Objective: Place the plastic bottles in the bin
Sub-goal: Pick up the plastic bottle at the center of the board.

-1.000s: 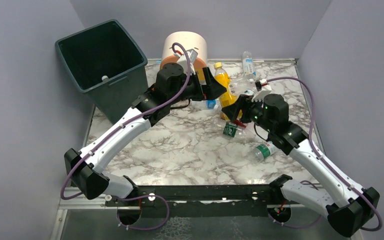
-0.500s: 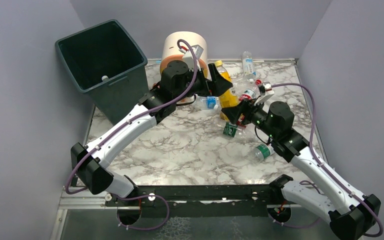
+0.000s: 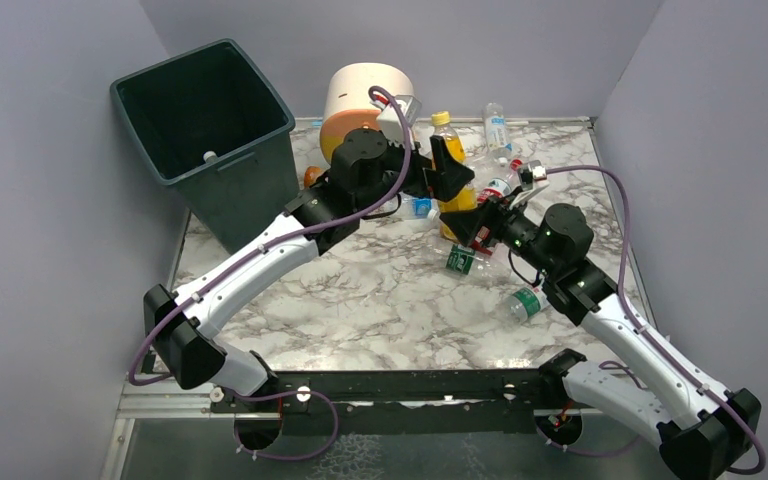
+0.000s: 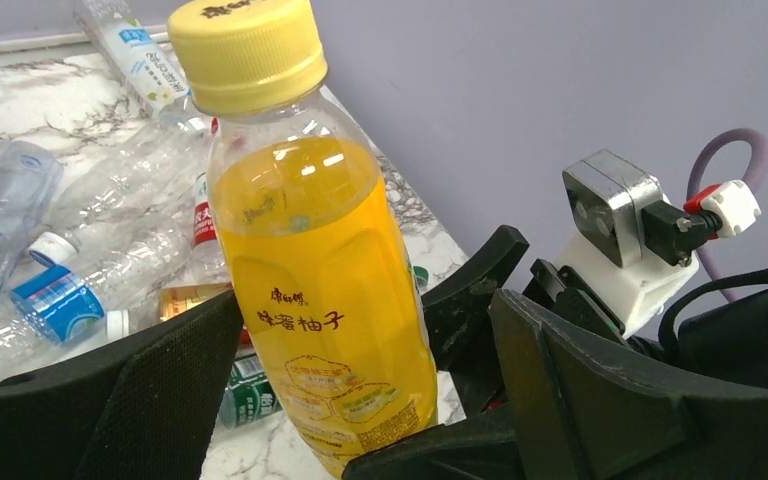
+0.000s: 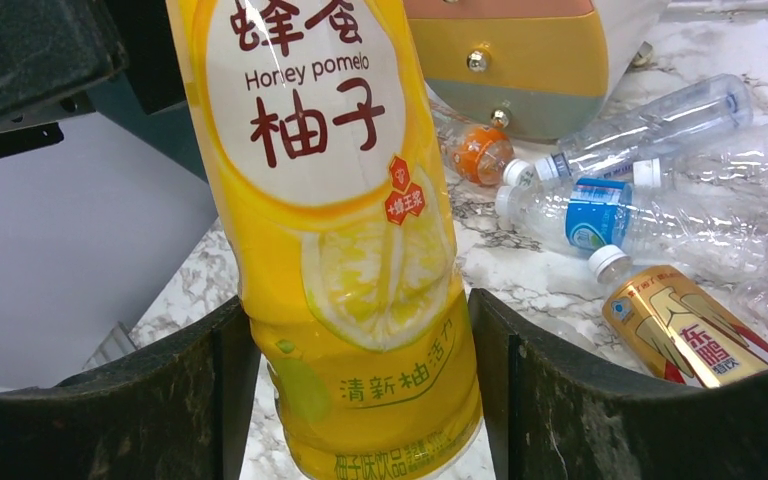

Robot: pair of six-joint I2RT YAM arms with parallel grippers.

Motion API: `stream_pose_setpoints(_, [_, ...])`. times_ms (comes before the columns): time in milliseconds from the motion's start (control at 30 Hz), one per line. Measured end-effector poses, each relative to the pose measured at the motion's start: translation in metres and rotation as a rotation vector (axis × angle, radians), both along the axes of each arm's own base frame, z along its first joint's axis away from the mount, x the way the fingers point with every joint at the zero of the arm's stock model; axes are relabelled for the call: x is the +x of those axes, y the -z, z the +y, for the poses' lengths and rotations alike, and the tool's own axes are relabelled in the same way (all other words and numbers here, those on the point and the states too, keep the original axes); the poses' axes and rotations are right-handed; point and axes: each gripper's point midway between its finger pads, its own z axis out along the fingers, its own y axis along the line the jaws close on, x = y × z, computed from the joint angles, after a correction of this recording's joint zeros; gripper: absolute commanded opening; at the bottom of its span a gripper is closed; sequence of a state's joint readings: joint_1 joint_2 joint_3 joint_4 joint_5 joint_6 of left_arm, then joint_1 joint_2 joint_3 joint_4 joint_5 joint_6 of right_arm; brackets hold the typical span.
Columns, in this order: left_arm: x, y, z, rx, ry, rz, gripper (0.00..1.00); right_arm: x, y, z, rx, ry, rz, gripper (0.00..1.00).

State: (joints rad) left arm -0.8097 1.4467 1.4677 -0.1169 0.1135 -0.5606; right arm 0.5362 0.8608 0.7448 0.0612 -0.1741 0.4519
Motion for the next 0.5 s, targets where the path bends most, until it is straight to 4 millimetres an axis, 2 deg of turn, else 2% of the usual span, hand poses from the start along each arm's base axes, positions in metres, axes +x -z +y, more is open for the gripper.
stream_pose_setpoints(167, [-0.003, 0.0, -0.004, 0.026, -0.014, -0.046, 0.96, 0.0, 0.001, 0.002, 0.003, -0.01, 0.003, 0.56])
stream_pose_setpoints(367, [0.0, 0.015, -0.004, 0.057, -0.034, -0.046, 0.91, -0.001, -0.003, 0.004, 0.015, -0.023, -0.004, 0.57])
stream_pose_setpoints(500, [0.001, 0.018, -0.004, 0.067, -0.04, -0.05, 0.86, -0.002, -0.003, 0.005, 0.017, -0.03, -0.004, 0.57])
